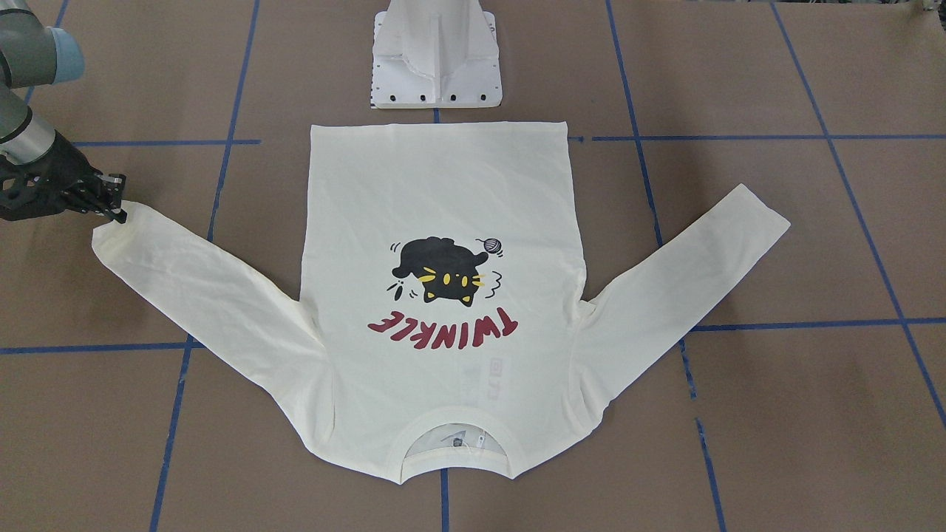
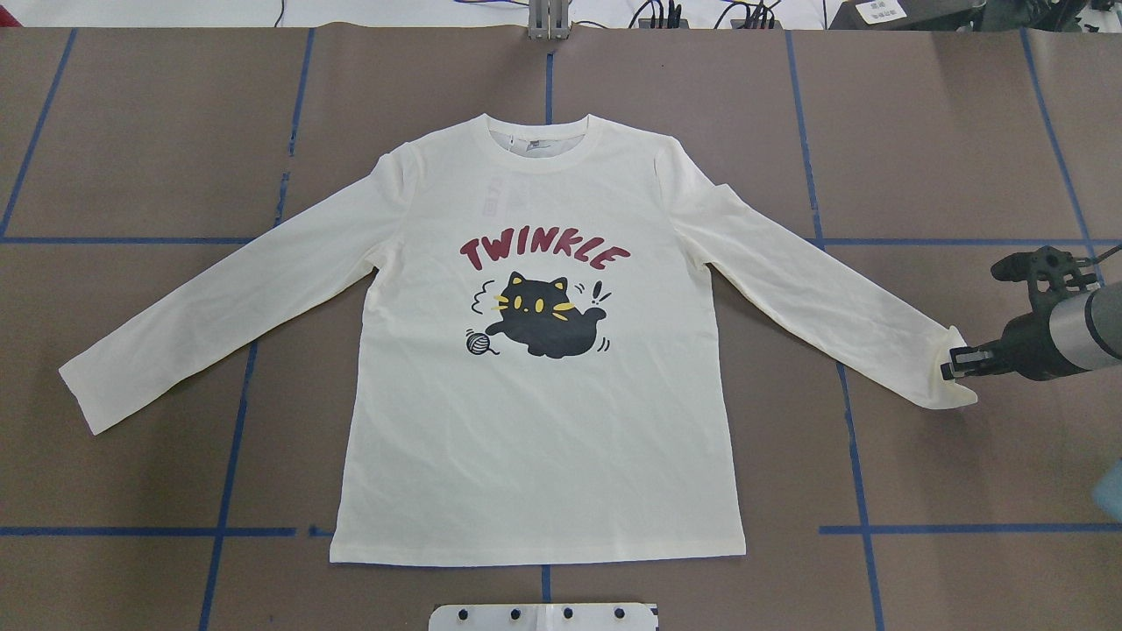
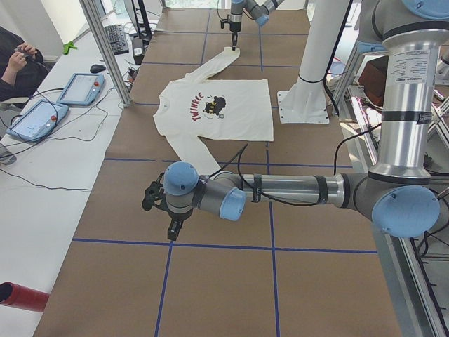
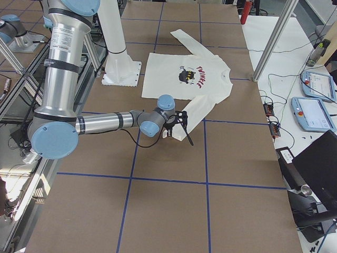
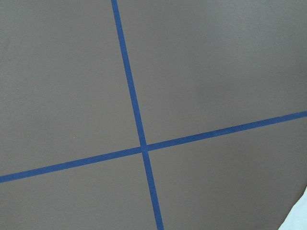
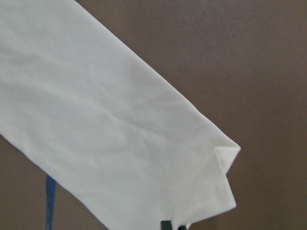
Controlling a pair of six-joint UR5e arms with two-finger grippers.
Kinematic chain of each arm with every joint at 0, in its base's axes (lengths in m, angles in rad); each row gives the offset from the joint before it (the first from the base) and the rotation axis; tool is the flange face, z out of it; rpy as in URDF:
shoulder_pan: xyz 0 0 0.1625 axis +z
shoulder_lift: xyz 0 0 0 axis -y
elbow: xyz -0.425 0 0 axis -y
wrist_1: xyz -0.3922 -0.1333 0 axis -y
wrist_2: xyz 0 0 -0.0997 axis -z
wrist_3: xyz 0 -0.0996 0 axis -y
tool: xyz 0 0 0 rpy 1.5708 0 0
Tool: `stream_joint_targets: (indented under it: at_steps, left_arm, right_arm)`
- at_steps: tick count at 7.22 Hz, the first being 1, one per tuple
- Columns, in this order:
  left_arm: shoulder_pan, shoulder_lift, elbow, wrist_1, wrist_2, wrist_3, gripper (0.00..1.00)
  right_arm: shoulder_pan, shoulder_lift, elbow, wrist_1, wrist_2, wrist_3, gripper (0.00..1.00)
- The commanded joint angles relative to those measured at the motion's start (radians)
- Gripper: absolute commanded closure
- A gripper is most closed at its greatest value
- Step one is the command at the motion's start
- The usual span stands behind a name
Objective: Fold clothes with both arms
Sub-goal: 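Close the right gripper on the sleeve cuff, then lift the cuff and carry the sleeve across the shirt toward the collar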
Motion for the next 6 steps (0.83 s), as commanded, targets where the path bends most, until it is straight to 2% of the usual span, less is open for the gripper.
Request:
stream_joint_targets:
  at_steps: [1,2,3,6]
  left_arm:
    - [0.0,-0.003,-0.001,-0.002,0.0,0.0,0.0]
    - [0.0,-0.01,-0.002,-0.002,0.0,-0.003,0.0]
    - [0.0,-0.016,-0.002,-0.002,0.0,-0.006,0.0]
    - [0.0,-0.018,0.0,-0.002,0.002,-0.006,0.0]
  right_arm:
    - [0.048,0.207,-0.001,-0.191,0.065,0.0,1.0]
    - [0.066,0.308,-0.008,-0.28,0.072,0.0,1.0]
    - [0.072,0.417,-0.055,-0.334,0.072,0.002,1.0]
    - [0.085,0.763,-0.339,-0.325,0.063,0.058,1.0]
